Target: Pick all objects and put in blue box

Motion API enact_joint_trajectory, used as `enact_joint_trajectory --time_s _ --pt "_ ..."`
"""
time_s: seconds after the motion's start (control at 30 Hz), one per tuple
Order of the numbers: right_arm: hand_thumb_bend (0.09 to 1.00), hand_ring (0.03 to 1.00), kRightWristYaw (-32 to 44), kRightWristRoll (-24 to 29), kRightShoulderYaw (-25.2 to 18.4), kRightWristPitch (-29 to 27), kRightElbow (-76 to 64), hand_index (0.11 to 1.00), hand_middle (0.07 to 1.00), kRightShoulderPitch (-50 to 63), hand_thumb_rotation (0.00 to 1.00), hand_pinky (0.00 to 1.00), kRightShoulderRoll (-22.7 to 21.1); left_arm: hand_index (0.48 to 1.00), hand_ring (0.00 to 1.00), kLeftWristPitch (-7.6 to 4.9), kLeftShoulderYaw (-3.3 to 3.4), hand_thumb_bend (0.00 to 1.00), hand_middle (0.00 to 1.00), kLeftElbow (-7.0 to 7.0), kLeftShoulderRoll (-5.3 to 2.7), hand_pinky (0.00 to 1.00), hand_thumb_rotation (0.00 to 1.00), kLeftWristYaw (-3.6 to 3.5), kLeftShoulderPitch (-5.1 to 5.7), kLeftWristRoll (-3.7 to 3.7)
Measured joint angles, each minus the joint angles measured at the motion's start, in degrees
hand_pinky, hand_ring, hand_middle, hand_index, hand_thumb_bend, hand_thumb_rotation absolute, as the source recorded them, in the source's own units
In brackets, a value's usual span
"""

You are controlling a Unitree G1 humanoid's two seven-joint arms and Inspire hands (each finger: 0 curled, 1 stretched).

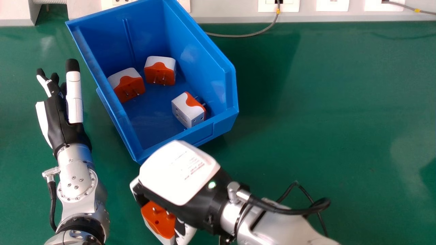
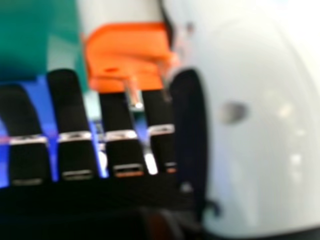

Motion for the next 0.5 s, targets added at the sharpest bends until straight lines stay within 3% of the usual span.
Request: enact_joint_trajectory --time_s 0.27,0.5 --pt "0.519 0.442 7.14 4.51 -6.14 0.11 -9.8 0.505 0.5 0.81 0.04 0.31 -1.01 0.998 0.98 0.0 0.02 0.97 1.0 0.0 -0.04 0.93 0.9 -0.08 -0.02 -0.05" --pt "0.525 0.328 4.59 8.96 -13.11 -0.02 -13.58 0.495 0.485 1.08 0.01 0.23 0.01 0.999 0.98 0.0 -0.06 0.97 1.0 0.0 -0.08 0.93 0.9 0.11 -0.02 -0.02"
